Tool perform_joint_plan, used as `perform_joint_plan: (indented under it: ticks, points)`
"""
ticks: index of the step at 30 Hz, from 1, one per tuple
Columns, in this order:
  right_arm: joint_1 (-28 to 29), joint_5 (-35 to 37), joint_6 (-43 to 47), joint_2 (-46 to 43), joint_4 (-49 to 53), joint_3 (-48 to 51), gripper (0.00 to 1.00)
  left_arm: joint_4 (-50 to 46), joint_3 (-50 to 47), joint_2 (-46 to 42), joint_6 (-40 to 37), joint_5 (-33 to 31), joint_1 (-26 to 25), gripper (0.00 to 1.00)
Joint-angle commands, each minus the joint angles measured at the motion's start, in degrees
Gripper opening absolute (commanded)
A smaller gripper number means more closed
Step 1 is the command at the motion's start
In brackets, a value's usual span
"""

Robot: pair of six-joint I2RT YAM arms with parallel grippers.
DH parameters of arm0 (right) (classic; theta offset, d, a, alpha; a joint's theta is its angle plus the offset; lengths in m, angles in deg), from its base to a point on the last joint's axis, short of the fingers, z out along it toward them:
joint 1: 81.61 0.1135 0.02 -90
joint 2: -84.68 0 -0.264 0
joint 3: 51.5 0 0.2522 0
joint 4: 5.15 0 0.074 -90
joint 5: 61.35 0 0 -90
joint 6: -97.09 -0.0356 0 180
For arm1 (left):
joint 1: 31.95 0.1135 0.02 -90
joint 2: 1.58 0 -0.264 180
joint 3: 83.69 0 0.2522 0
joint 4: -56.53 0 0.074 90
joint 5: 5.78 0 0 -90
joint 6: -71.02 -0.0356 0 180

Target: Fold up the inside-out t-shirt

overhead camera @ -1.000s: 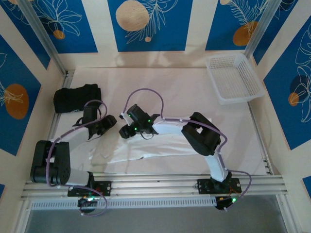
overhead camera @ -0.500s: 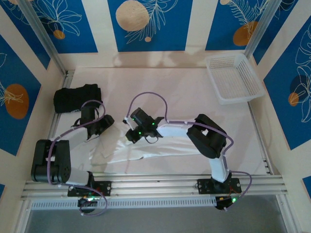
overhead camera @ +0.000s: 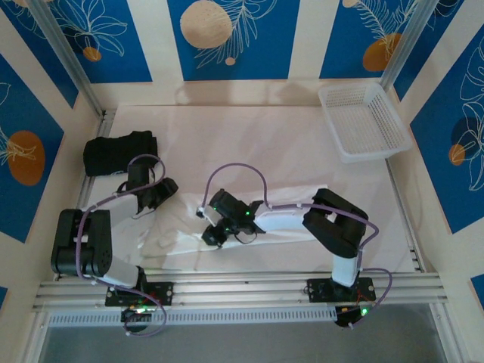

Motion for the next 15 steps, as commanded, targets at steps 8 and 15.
perform_joint_plan:
  ticks: [8, 15]
  points:
    - [-0.04, -5.13, 2.55, -11.05, -0.28, 7.28, 0.39, -10.31, 3.7, -6.59, -5.27, -6.31, 1.25, 0.73]
    - [-2.57, 0.19, -0.64, -12.85, -5.26, 8.07, 0.46, -20.87, -5.09, -21.1, -4.35, -14.17, 1.94, 0.86]
